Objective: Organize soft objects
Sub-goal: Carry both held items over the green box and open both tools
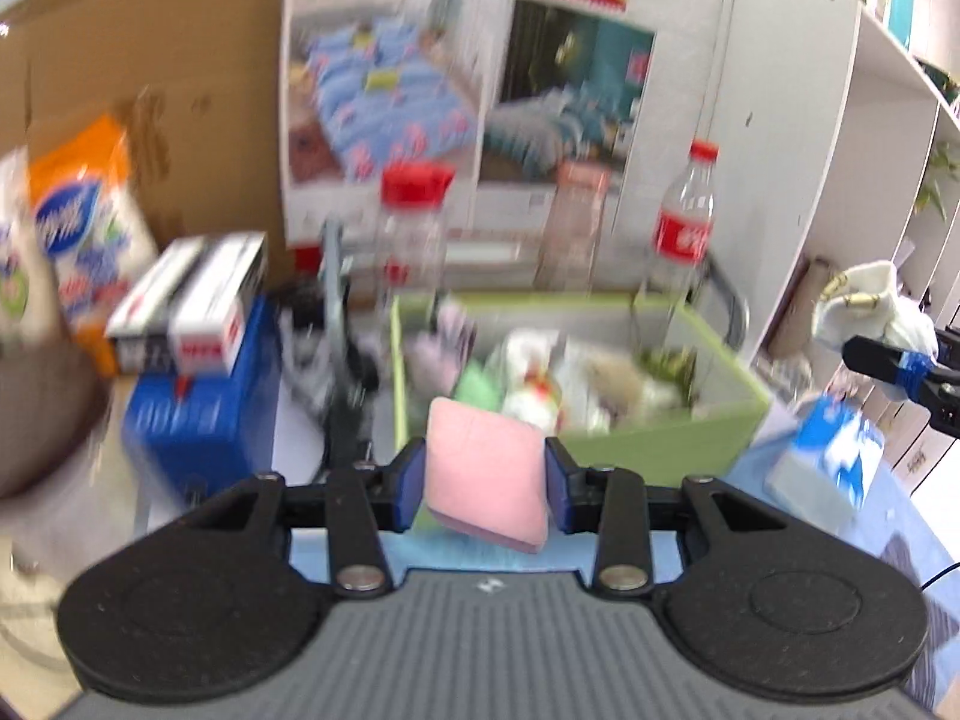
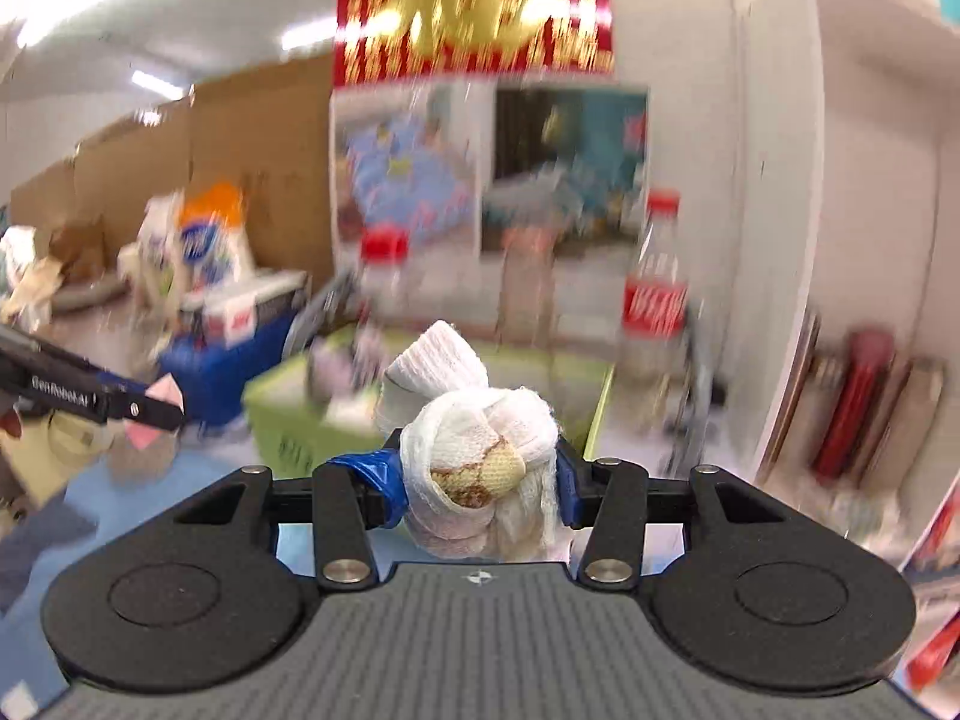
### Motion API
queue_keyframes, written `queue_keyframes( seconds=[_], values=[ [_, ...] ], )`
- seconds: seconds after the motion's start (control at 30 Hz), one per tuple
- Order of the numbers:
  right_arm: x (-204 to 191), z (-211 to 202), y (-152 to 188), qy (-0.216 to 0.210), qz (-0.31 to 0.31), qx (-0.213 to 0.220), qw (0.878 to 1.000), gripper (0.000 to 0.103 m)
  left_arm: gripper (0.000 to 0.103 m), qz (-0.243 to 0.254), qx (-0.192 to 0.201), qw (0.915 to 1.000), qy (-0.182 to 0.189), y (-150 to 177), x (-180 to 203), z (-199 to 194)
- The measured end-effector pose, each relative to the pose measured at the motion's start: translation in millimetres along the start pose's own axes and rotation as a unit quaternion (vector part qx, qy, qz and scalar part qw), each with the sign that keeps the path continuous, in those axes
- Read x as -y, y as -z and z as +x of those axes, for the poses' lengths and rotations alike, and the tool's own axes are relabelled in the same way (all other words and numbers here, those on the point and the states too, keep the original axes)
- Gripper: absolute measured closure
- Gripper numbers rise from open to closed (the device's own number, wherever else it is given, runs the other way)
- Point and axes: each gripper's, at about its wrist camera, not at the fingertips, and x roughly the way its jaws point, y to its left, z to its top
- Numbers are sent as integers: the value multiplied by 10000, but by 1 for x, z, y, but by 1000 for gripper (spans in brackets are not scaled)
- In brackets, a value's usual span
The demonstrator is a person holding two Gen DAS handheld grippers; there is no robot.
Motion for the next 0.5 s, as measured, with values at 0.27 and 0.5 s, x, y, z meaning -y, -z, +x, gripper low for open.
queue_keyframes(
  seconds=[0.27, 0.5],
  values=[
    [23, 66, -66, 236, -78, 228, 9994, 71, 65, 65, -18, 10000, 48, -71, 22, 68],
    [30, 150, -30, 36, 223, -741, 9970, 71, 65, 180, -780, 9968, -67, -53, 39, 153]
  ],
)
